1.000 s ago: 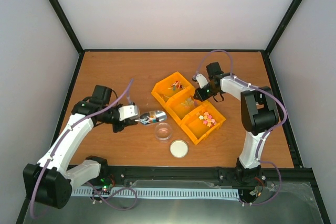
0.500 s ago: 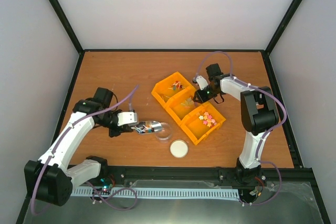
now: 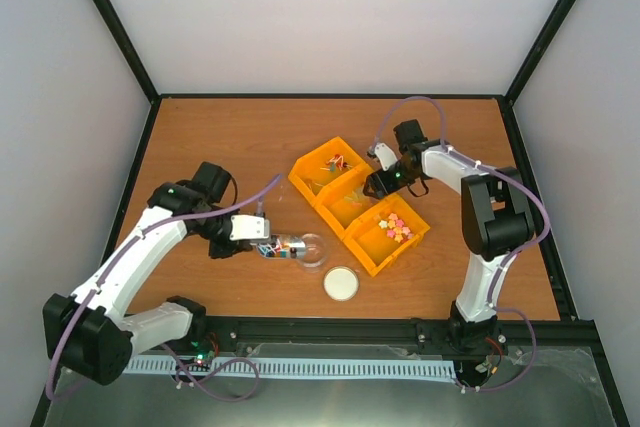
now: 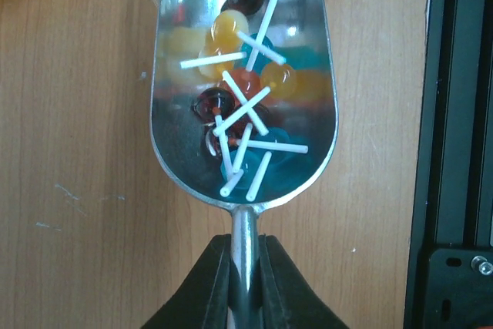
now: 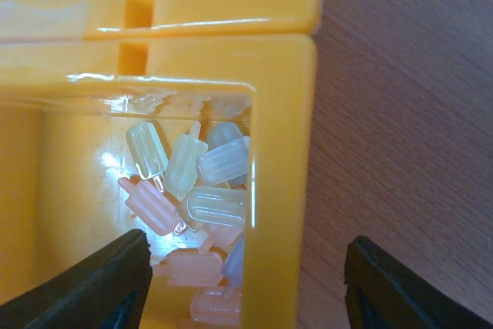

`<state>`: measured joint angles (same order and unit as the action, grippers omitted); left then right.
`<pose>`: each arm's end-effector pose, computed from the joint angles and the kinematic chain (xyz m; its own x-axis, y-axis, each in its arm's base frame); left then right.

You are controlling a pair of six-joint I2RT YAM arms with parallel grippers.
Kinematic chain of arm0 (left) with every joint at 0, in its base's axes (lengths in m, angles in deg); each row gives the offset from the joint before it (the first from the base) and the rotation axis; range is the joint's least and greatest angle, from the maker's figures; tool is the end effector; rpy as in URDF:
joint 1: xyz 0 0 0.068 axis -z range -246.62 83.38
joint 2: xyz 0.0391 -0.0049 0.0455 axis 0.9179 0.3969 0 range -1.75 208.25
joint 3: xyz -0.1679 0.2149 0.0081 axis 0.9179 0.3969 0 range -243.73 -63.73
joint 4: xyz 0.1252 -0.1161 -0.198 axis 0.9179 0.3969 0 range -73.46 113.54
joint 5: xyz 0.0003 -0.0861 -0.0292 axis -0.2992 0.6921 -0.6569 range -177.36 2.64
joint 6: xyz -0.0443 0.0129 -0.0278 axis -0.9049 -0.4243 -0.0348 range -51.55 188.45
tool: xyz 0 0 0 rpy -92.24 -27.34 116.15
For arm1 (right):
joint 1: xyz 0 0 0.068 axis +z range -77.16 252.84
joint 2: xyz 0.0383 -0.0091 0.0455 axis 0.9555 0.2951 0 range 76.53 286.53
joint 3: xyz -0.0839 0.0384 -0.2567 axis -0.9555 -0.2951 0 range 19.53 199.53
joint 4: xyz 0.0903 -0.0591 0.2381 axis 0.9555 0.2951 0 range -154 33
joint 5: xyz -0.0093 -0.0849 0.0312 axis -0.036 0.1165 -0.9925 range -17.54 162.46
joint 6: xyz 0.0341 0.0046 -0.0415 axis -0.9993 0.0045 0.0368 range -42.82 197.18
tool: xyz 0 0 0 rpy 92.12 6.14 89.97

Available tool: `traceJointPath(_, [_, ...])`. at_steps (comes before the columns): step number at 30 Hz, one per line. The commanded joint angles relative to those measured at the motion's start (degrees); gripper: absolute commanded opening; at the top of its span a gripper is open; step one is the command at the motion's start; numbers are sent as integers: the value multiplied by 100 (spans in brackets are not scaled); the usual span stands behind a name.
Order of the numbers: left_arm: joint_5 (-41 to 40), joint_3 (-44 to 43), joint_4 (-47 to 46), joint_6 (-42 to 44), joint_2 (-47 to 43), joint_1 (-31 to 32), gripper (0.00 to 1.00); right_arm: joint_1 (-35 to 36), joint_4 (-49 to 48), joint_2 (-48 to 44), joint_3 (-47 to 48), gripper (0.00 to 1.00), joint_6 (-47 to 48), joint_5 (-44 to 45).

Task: Pack the candies

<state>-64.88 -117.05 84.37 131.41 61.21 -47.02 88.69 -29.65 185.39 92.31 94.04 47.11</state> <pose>0.1602 -0.0714 0.2625 -0.0724 0.8994 -0.4310 0.9955 0.0914 0.0236 0.3557 0.1169 0.1675 -0.7558 -0.4872 -0.4375 -0.6312 0.7198 0.2889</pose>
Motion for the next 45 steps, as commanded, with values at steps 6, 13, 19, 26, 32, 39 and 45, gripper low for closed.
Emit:
traceJointPath(6, [-417, -812, 342, -434, 531, 220, 1, -108, 25, -368, -45, 85, -3, -102])
traceJointPath(13, [-702, -1081, 541, -513, 670, 501, 1, -133, 29, -431, -12, 86, 11, -135])
traceJointPath(19, [-1085, -1307, 634, -650, 881, 652, 1, -142, 25, -501, 33, 89, -46, -69])
traceJointPath(26, [-1579, -1427, 735, -911, 1067, 1084, 1, -144, 80, -523, 52, 91, -12, 4])
traceJointPath(32, [-1896, -1707, 841, -1121, 1283, 1217, 1, -144, 158, -526, 62, 83, 72, 21])
traceJointPath(39, [-2131, -1935, 1091, -1122, 1390, 1317, 1, -138, 167, -481, 88, 68, 49, 40])
traceJointPath(45, [-2037, -2111, 1219, -1182, 1410, 1323, 1, -140, 117, -497, 44, 58, 46, 44])
